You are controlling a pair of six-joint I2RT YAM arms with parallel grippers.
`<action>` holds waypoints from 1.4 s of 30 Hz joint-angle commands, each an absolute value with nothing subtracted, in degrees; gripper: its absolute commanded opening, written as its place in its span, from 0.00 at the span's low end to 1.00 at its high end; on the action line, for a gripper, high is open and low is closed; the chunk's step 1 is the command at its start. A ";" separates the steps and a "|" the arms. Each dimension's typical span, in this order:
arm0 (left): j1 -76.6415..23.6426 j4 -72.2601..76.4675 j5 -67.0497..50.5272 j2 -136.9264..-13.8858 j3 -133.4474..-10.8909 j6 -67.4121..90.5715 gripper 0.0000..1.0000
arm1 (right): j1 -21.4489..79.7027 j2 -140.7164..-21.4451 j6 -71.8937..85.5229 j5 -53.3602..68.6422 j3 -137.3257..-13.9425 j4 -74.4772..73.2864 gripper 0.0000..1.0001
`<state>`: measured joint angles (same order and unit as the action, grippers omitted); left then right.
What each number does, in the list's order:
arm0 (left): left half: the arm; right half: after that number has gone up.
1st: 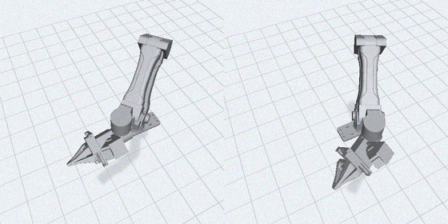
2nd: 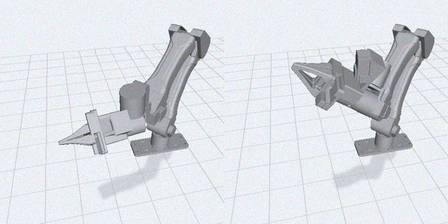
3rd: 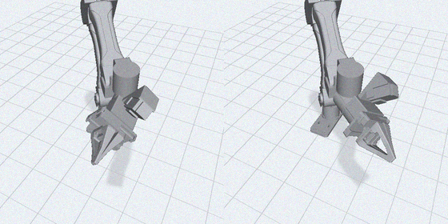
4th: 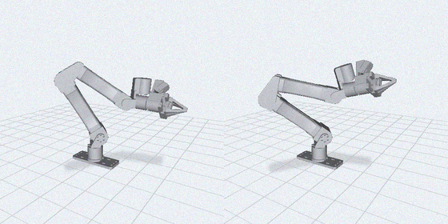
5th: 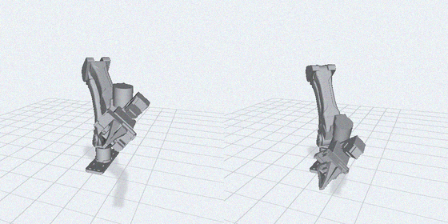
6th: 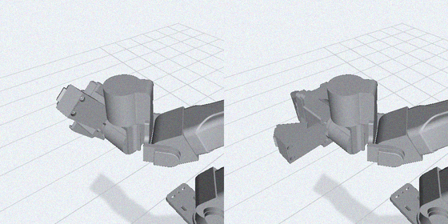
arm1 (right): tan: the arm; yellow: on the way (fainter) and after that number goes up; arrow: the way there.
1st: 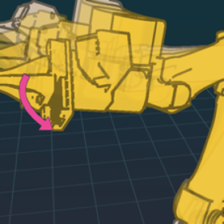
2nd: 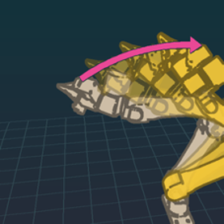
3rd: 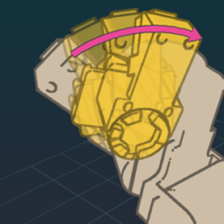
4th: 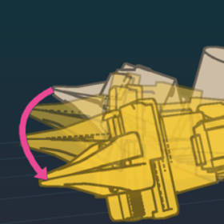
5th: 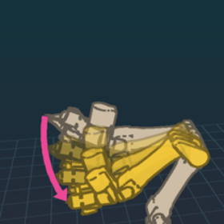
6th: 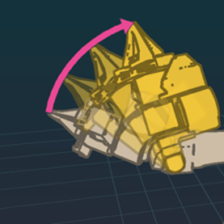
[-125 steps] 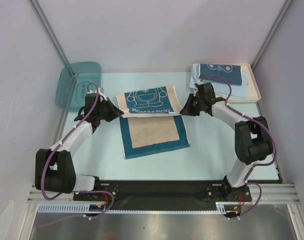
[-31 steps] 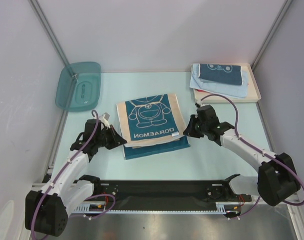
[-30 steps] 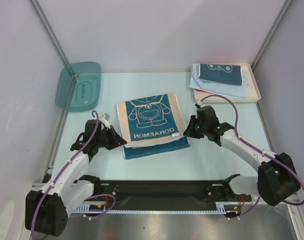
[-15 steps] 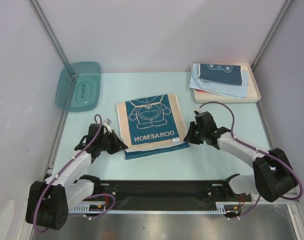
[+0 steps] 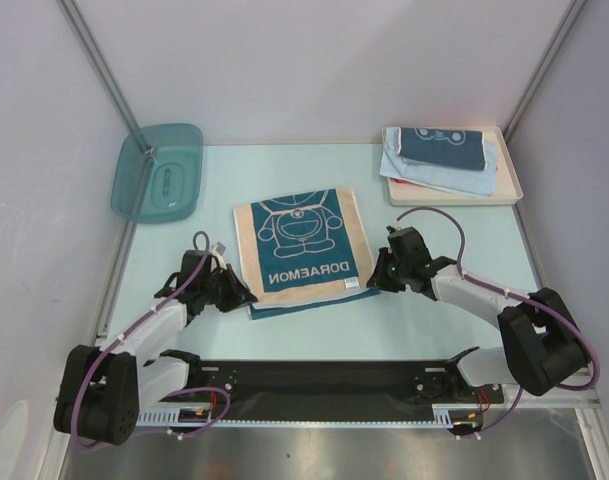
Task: Fold and stack the towels
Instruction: Fold the towel
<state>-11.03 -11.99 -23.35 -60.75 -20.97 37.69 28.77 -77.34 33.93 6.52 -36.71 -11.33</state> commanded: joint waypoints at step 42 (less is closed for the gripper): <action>-11.34 -17.48 -23.73 -57.66 -26.35 38.50 0.34 | 27.34 -67.51 32.17 5.98 -36.20 -15.11 0.49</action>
<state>-11.03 -17.17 -24.21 -58.30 -22.35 38.59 28.58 -70.08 33.71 6.33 -33.50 -13.87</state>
